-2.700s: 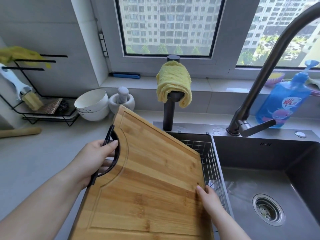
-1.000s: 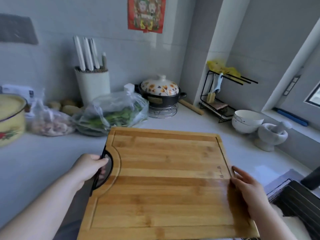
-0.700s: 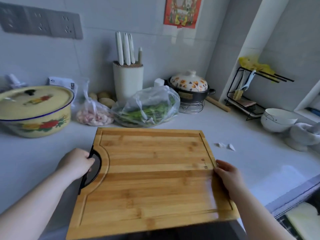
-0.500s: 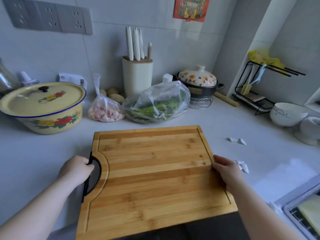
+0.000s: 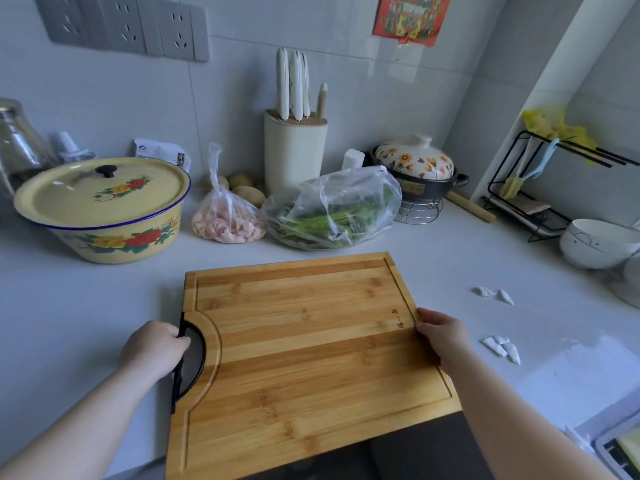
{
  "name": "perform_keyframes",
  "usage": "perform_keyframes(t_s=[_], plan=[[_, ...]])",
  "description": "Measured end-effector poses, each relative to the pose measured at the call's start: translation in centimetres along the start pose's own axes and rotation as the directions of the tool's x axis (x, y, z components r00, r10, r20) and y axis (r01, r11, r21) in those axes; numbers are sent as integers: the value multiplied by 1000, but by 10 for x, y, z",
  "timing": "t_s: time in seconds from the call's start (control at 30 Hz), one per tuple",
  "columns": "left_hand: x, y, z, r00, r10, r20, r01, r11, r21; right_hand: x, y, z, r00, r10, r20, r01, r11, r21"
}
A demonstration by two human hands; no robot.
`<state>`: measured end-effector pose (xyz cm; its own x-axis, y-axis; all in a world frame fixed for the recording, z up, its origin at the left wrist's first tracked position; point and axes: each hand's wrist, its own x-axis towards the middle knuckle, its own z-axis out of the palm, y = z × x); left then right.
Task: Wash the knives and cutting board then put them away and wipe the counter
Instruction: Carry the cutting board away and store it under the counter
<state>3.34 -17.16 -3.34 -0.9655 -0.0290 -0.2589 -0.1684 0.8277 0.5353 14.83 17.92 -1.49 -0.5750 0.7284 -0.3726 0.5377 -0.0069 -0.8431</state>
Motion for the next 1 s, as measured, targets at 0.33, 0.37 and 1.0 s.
perform_keyframes(t_s=[0.33,0.37,1.0], plan=[[20,3,11,997,-56,-45,58,998,34,32,-6,18,1000,-21,-21,18,993,-119],[22,3,13,997,-60,-53,62,997,34,34,-7,19,999,-27,-23,24,990,-137],[-28,-27,15,955,248,-166,-259,964,-53,-36,26,-10,916,-175,-361,247,955,163]])
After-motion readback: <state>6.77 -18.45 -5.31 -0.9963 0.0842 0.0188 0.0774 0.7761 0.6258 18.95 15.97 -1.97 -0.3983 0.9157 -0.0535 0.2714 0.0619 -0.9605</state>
